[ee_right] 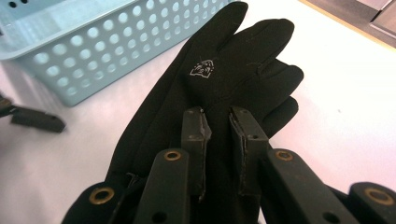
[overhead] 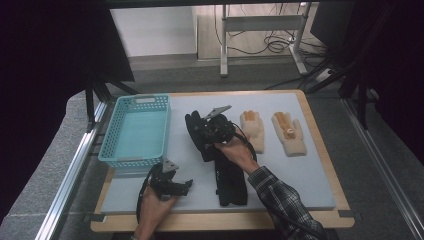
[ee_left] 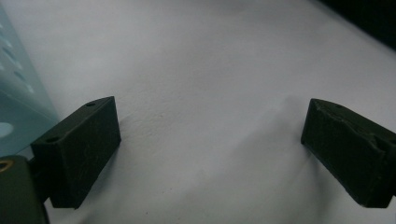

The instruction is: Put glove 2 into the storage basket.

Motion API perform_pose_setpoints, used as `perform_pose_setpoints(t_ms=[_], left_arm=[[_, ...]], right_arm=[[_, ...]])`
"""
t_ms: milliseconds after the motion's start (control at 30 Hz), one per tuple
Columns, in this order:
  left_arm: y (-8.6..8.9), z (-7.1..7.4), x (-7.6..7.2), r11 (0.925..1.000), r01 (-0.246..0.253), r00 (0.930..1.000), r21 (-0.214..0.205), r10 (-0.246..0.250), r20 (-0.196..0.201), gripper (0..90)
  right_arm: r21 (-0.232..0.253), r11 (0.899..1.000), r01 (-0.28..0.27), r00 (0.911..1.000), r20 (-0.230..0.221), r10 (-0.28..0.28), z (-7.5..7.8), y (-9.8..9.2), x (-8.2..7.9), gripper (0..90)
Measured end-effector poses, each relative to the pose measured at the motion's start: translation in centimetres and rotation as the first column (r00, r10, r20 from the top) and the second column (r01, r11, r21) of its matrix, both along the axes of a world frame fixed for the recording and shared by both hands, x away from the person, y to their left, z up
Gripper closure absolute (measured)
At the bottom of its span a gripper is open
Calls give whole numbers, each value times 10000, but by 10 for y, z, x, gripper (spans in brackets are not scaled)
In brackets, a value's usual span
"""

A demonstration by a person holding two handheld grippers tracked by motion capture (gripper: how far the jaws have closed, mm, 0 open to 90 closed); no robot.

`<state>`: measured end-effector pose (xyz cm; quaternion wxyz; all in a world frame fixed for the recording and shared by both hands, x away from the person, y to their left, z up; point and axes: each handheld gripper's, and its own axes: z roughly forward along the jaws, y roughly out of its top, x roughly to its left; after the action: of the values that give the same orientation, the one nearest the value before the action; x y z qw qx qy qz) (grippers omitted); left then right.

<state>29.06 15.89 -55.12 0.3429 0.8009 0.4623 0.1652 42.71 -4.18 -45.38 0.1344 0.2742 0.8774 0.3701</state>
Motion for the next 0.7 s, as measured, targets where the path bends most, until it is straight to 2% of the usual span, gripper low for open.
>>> perform_pose_setpoints(t_ms=[133,433,467,533,567,600,700], left_arm=[[0,0,0,10000,-4,10000,-13,4,3,48],[0,0,0,10000,-23,10000,-28,23,15,48],[0,0,0,10000,-23,10000,-28,23,15,49],[0,0,0,10000,-21,10000,-24,21,17,49],[0,0,0,10000,-21,10000,-24,21,17,48],[0,0,0,10000,-18,10000,-20,18,12,49],[0,0,0,10000,-27,10000,-26,27,10,49]], right_arm=[[151,9999,-14,10000,12,14,5,-13,-13,758],[569,9982,174,9998,14,-175,17,-55,-57,755],[569,9982,174,9998,14,-175,17,-55,-57,755],[625,9976,283,9996,-103,-277,16,-66,-71,753],[625,9976,283,9996,-103,-277,16,-66,-71,753],[595,9977,335,9993,-201,-324,13,-74,-82,752],[498,9978,436,9986,-332,-420,6,-80,-93,750]])
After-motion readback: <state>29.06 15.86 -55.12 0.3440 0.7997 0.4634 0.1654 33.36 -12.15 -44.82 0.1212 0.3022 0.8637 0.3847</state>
